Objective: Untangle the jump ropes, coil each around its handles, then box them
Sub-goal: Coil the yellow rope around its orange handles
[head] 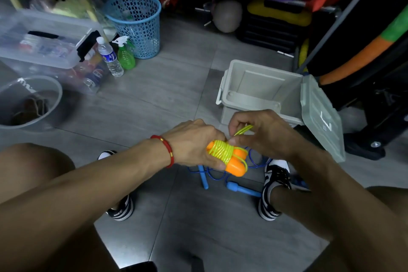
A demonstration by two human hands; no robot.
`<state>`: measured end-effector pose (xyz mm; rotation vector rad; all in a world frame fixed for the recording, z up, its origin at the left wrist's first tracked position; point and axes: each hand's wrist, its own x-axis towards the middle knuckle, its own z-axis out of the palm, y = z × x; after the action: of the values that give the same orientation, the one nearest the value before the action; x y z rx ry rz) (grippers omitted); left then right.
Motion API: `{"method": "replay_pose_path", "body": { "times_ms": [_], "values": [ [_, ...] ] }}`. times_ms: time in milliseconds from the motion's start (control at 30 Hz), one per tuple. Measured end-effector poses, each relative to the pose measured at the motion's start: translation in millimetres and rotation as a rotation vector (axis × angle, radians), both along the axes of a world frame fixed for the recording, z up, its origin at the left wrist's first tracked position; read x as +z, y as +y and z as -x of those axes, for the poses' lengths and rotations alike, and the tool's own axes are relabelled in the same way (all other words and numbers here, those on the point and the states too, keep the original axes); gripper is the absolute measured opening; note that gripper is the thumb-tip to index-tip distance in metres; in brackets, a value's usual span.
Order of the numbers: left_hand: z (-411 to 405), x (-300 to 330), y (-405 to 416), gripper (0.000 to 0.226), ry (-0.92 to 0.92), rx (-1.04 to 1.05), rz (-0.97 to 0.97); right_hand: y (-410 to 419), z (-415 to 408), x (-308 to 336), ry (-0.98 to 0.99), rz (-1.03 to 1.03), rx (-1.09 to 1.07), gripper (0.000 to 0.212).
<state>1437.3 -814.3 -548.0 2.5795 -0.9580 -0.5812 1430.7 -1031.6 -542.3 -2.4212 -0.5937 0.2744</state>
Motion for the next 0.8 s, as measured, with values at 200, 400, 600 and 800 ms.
{"method": "replay_pose_path", "body": {
  "times_ms": [200, 400, 600, 800],
  "values": [
    [7.4, 15.9, 8.0, 0.035, 0.287, -0.031, 0.289, -14.4, -3.5, 2.7, 0.256, -0.378, -0.024, 0.020],
    [10.4, 31.9, 11.8, 0.044, 0.479, 0.055, 0.527, -17.7, -1.4, -22.2, 0.394, -0.590, -0.126, 0.026],
    [-12.9, 12.5, 26.3, 0.067, 0.601, 0.340, 0.834, 23.8, 26.1, -35.0, 0.338, -0.634, -0.303, 0.027],
    [-21.4, -15.1, 23.8, 0.038, 0.459, 0.460, 0.720, 52.7, 40.1, -37.0, 0.154, -0.218, -0.368, 0.022]
  ]
}}
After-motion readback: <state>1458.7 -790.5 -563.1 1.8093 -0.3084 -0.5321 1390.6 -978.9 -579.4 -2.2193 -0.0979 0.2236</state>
